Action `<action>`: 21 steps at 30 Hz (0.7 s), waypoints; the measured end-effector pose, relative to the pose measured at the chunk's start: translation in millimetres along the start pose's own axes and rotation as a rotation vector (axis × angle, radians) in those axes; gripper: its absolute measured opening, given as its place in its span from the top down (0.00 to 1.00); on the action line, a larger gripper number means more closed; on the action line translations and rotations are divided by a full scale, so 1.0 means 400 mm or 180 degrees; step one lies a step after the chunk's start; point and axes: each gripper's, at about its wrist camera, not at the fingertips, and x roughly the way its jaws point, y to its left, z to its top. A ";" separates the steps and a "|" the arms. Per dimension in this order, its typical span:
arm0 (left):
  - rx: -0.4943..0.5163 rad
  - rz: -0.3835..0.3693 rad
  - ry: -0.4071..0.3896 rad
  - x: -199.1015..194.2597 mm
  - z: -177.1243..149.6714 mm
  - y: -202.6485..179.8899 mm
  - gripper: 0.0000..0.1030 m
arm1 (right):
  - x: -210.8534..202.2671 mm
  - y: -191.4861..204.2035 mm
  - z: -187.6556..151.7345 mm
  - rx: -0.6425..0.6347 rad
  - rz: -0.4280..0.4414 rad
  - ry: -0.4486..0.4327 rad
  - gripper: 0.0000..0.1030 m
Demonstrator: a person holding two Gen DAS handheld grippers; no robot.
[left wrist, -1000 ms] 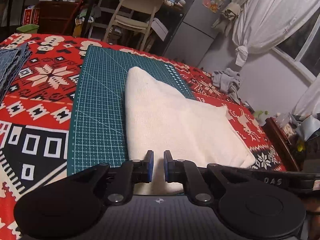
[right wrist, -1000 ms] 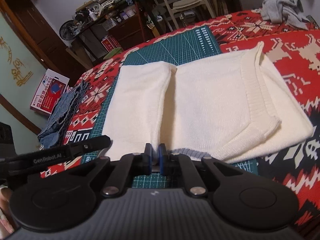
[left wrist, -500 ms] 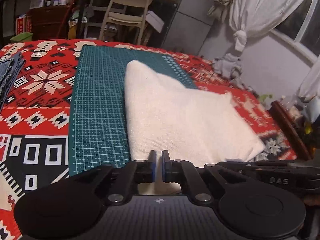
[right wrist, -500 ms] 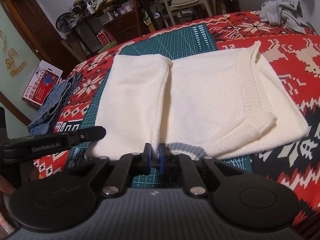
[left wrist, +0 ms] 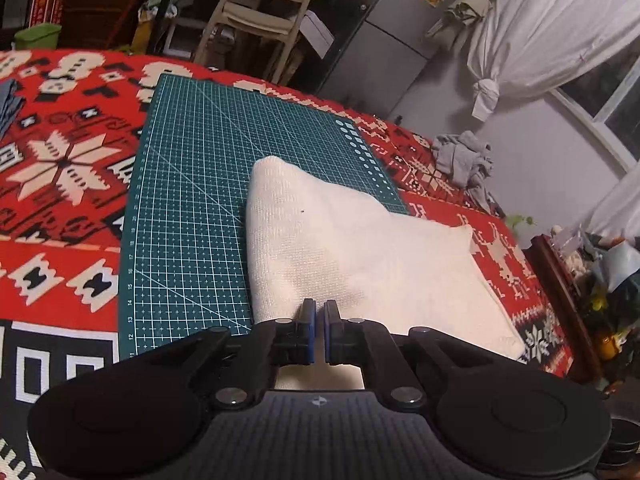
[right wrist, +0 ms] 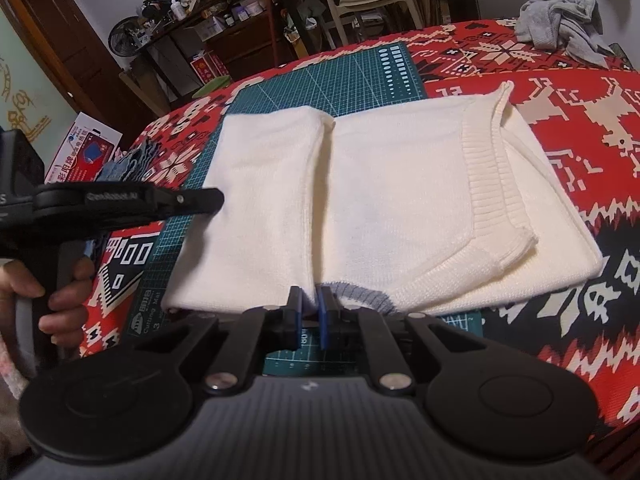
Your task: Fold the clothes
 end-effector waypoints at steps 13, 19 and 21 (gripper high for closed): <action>-0.0093 -0.0123 0.0021 -0.009 -0.002 0.001 0.94 | 0.014 0.092 0.131 -0.0334 0.0071 -0.0298 0.91; 0.0005 -0.0036 0.0054 -0.004 -0.004 -0.006 0.95 | 0.144 0.151 0.170 -0.0327 0.0244 -0.0125 0.91; 0.0029 0.0011 0.0071 -0.002 -0.005 -0.007 0.95 | 0.172 0.145 0.165 -0.0403 0.0173 -0.0115 0.93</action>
